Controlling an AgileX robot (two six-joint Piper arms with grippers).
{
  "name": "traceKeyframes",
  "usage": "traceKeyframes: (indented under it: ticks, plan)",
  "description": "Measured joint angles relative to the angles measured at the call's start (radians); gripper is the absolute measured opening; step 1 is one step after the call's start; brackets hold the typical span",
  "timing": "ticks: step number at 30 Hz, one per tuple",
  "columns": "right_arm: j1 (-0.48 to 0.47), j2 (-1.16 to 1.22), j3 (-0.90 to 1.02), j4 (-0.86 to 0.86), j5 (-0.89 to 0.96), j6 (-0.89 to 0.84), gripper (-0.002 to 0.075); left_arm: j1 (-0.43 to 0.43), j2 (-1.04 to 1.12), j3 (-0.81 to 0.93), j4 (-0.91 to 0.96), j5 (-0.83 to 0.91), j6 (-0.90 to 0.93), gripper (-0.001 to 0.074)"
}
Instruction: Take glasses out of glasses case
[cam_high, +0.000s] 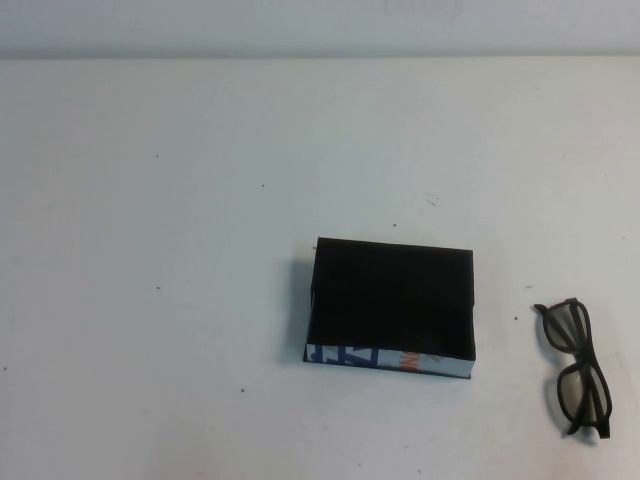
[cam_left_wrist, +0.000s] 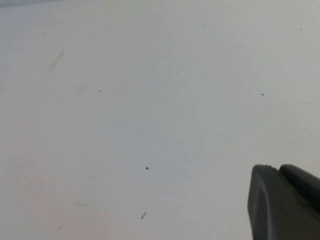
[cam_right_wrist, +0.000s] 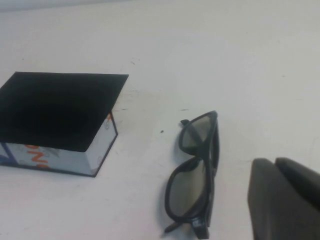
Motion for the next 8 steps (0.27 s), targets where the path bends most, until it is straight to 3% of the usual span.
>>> traceKeyframes:
  ticks: [8]
  plan:
    - [0.012, -0.002, 0.0, 0.002, 0.0, 0.0, -0.0016, 0.0, 0.0, 0.0, 0.0, 0.0, 0.0, -0.0004]
